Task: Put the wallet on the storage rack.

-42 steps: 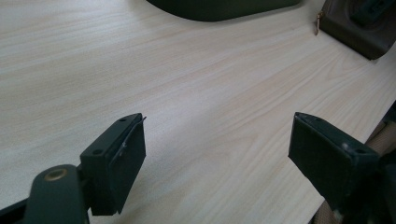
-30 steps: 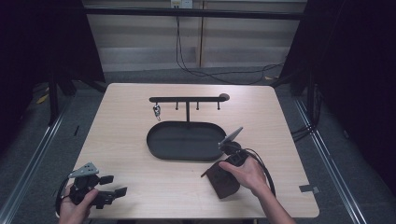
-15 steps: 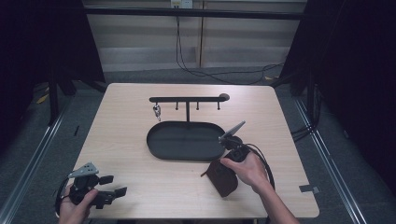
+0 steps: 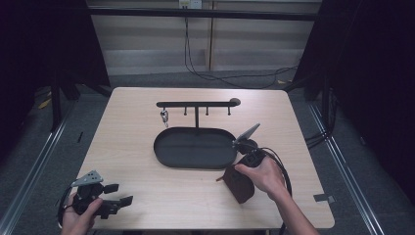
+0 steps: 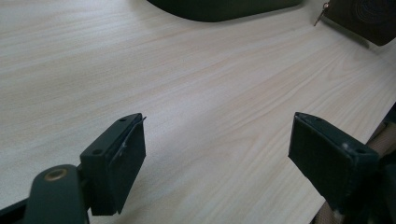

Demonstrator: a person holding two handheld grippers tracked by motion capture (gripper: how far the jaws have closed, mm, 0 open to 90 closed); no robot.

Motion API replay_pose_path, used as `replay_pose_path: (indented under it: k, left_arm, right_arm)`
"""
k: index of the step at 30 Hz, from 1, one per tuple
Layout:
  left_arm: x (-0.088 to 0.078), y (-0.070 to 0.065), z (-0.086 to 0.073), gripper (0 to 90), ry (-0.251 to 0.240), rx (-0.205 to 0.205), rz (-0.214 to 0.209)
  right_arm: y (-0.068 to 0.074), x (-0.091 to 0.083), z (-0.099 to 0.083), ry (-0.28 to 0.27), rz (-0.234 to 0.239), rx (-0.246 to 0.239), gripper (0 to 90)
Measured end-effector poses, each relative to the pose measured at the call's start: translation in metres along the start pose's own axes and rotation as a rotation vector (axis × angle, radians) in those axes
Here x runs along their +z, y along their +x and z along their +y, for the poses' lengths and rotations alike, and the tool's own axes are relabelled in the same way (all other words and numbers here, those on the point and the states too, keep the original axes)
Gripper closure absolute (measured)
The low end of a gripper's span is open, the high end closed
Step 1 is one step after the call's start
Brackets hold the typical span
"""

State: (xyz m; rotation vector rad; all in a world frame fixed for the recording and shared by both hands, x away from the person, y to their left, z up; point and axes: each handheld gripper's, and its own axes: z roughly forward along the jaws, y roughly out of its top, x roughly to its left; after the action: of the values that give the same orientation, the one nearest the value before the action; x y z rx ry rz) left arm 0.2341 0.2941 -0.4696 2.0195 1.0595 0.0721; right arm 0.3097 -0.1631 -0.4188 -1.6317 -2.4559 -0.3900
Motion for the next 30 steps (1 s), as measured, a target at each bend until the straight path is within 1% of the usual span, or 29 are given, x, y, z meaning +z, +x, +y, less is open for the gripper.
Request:
replay_pose_path:
  k: [4, 6, 9, 11, 15, 17, 21, 23, 25, 30]
  left_arm:
    - [0.000, 0.000, 0.000, 18.7, 0.002, -0.002, -0.009]
    - [-0.001, 0.000, 0.000, 18.7, -0.004, -0.005, -0.006]
    - [0.000, 0.000, 0.000, 18.7, 0.000, -0.003, -0.005]
    - [0.000, 0.000, 0.000, 18.7, 0.005, -0.002, -0.010]
    - [0.000, 0.000, -0.001, 18.7, 0.006, -0.001, -0.002]
    - [-0.001, 0.000, -0.001, 18.7, 0.002, -0.008, -0.001]
    - [-0.001, 0.000, -0.002, 18.6, -0.001, -0.011, -0.009]
    - [-0.002, 0.000, -0.002, 18.6, 0.001, -0.009, -0.001]
    - [-0.002, 0.000, -0.002, 18.6, 0.003, -0.009, -0.006]
    - [-0.002, 0.000, -0.002, 18.5, -0.004, -0.012, -0.006]
  right_arm:
    - [0.003, -0.002, 0.002, 0.006, -0.015, -0.007, 65.2]
    - [0.004, -0.004, 0.003, 0.005, -0.024, -0.012, 65.2]
    - [0.004, -0.008, 0.003, 0.002, -0.035, -0.006, 65.2]
    - [0.004, -0.012, 0.003, -0.001, -0.038, -0.004, 65.2]
    - [0.003, -0.017, 0.003, -0.002, -0.046, -0.006, 65.2]
    - [0.003, -0.019, 0.003, -0.004, -0.052, -0.002, 65.2]
    - [0.004, -0.022, 0.005, -0.001, -0.066, -0.005, 65.1]
    - [0.005, -0.024, 0.007, -0.004, -0.072, -0.010, 65.1]
    - [0.006, -0.028, 0.008, -0.011, -0.072, -0.013, 65.2]
    - [0.006, -0.035, 0.012, -0.017, -0.082, -0.007, 65.2]
